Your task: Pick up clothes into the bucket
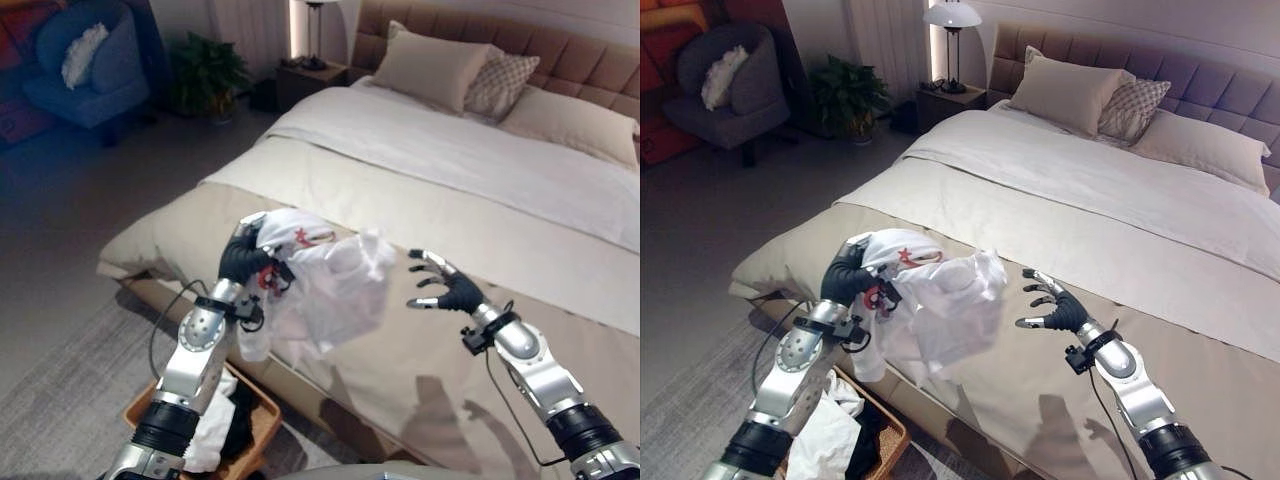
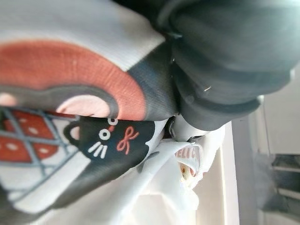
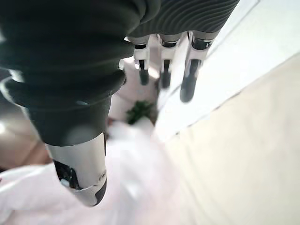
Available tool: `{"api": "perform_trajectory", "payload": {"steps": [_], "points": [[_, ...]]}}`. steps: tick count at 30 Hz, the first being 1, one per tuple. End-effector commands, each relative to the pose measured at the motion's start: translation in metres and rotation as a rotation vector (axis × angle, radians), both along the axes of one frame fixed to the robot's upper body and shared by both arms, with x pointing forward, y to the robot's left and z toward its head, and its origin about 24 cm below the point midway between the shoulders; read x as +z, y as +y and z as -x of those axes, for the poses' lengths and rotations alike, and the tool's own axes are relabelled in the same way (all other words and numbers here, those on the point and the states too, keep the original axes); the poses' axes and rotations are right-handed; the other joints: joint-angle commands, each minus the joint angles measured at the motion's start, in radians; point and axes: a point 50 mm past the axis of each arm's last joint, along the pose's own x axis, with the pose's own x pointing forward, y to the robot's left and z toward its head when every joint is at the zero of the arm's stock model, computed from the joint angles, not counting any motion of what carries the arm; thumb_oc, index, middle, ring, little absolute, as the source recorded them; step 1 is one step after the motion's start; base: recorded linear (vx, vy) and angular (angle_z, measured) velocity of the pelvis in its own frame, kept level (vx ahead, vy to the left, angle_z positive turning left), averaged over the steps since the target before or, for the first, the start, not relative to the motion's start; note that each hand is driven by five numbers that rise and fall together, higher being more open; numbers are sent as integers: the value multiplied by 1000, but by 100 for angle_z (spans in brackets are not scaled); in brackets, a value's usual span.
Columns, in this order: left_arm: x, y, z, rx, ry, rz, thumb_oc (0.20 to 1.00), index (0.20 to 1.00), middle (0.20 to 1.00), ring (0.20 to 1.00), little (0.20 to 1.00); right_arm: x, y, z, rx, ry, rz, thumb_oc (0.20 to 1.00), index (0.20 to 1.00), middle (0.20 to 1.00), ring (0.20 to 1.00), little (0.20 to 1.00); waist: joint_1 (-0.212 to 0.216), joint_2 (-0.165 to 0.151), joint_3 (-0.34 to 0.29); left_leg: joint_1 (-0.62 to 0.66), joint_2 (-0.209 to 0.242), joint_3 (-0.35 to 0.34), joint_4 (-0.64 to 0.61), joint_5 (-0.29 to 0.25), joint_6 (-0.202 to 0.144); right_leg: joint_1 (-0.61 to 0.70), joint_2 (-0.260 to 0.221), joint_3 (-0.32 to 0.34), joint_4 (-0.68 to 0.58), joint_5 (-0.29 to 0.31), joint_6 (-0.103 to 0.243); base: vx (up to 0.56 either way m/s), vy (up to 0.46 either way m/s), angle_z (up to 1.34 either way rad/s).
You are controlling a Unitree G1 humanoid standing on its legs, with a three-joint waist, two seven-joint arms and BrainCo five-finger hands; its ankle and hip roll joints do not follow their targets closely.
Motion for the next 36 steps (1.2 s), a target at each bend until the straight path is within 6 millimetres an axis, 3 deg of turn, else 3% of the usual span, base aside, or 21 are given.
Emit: {"api": "perform_trajectory", "payload": {"steps": [1, 8, 12, 19, 26, 31, 32, 36], "points": [[28, 10, 1, 55, -175, -6, 200, 200, 200, 200, 200, 7, -5, -7, -83, -83, -26, 1000, 1000, 1000, 1000, 1000, 6, -69, -39, -21, -38, -33, 105, -52, 24, 6, -56, 9, 41, 41, 60, 3, 7, 3], [34, 37, 17, 215, -230, -44, 200, 200, 200, 200, 200, -23, -36, 13, -257, -3, 106, 1000, 1000, 1000, 1000, 1000, 8, -66, -31, -23, -40, -35, 105, -54, 26, 5, -58, 7, 45, 38, 60, 0, 0, 0], [30, 56, 32, 311, -227, -106, 200, 200, 200, 200, 200, -32, -45, 22, -325, 27, 78, 1000, 1000, 1000, 1000, 1000, 14, -64, -24, -25, -39, -36, 111, -56, 25, 5, -58, 8, 46, 36, 60, 0, 0, 0], [-5, 88, 56, 533, -90, -220, 200, 200, 200, 200, 200, -30, -52, 28, -378, -7, 54, 1000, 1000, 1000, 1000, 1000, 37, -60, 17, -53, -41, -51, 131, -56, 27, -8, -64, -6, 58, 31, 58, -20, 3, 2], [-26, 99, 52, 690, -21, -230, 200, 200, 200, 200, 200, -19, -51, 19, -419, -94, 50, 1000, 1000, 1000, 1000, 1000, 51, -53, 96, -108, -52, -80, 166, -54, 39, -72, -82, -22, 163, -2, 50, -111, 20, 12], [-35, 108, 34, 813, 14, -171, 200, 200, 200, 200, 200, -5, -42, 4, -432, -179, 11, 1000, 1000, 1000, 1000, 1000, 62, -45, 193, -217, -69, -135, 205, -29, 47, -191, -114, -56, 278, -29, 38, -194, 13, 28], [-32, 111, 29, 851, -2, -151, 200, 200, 200, 200, 200, -1, -37, -1, -426, -203, -5, 1000, 1000, 1000, 1000, 1000, 68, -47, 228, -256, -69, -150, 227, -25, 48, -229, -125, -66, 312, -34, 34, -215, -16, 49], [-26, 114, 19, 891, -22, -93, 200, 200, 200, 200, 200, 4, -28, -9, -403, -229, -24, 1000, 1000, 1000, 1000, 1000, 71, -57, 257, -359, -74, -169, 315, -34, 48, -310, -140, -74, 384, -52, 24, -169, -31, 26]]}}
